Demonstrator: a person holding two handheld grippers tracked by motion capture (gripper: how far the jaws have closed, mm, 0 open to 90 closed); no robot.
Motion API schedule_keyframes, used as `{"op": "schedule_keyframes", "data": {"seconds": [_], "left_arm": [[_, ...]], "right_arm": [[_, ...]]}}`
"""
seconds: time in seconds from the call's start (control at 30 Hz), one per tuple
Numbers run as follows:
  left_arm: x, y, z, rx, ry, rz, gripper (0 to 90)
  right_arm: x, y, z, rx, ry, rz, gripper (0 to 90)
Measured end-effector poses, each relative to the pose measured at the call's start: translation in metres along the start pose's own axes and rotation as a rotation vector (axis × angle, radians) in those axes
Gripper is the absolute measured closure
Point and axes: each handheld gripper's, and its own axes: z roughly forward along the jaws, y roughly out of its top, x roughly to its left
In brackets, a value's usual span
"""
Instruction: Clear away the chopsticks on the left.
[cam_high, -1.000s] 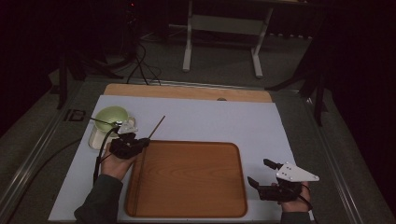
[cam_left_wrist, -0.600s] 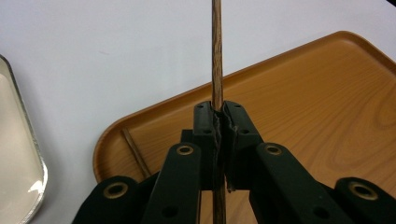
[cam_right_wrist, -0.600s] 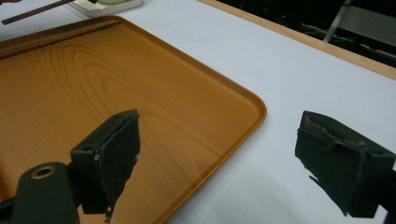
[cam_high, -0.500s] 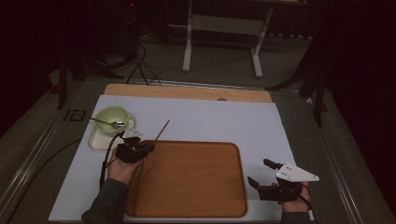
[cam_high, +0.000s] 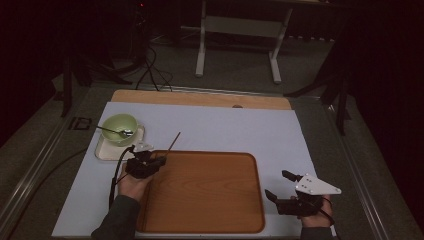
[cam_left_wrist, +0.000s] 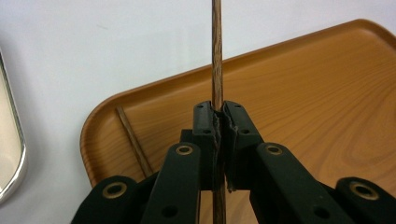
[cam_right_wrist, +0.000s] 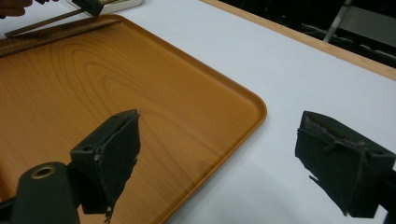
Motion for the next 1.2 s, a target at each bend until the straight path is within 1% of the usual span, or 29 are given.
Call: {"op": "schedule_keyframes", "data": {"seconds": [0.17,0.23,0.37,0.47,0.6,0.77,1.0,1.2], "left_arm": [[0.002,-0.004,0.002,0.005,0.004,-0.014,85.0],[0.001,-0.004,0.003,0.0,-0.008,-0.026,85.0],[-0.002,-0.004,0.006,-0.005,-0.018,-0.027,85.0],[-0.002,-0.004,0.007,-0.003,-0.018,-0.028,84.9],[-0.002,-0.005,0.007,-0.003,-0.003,-0.018,84.7],[0.001,-0.008,0.003,0.001,0.02,-0.01,84.0],[0.004,-0.013,0.0,0.003,0.037,-0.016,82.8],[0.005,-0.017,-0.008,0.017,0.056,0.005,81.8]], "right_arm": [[0.0,0.0,0.0,0.0,0.001,-0.002,13.4],[0.0,0.0,0.0,0.001,0.0,0.0,13.4],[0.0,0.0,0.0,0.0,0.001,-0.001,13.4],[0.0,0.0,0.0,0.0,0.0,0.003,13.4],[0.0,0.0,-0.001,0.0,-0.001,0.003,13.4],[0.0,0.0,0.0,0.0,0.001,0.0,13.4],[0.0,0.0,0.0,0.0,0.002,-0.002,13.4],[0.0,0.0,0.0,0.0,0.002,0.0,13.4]]}}
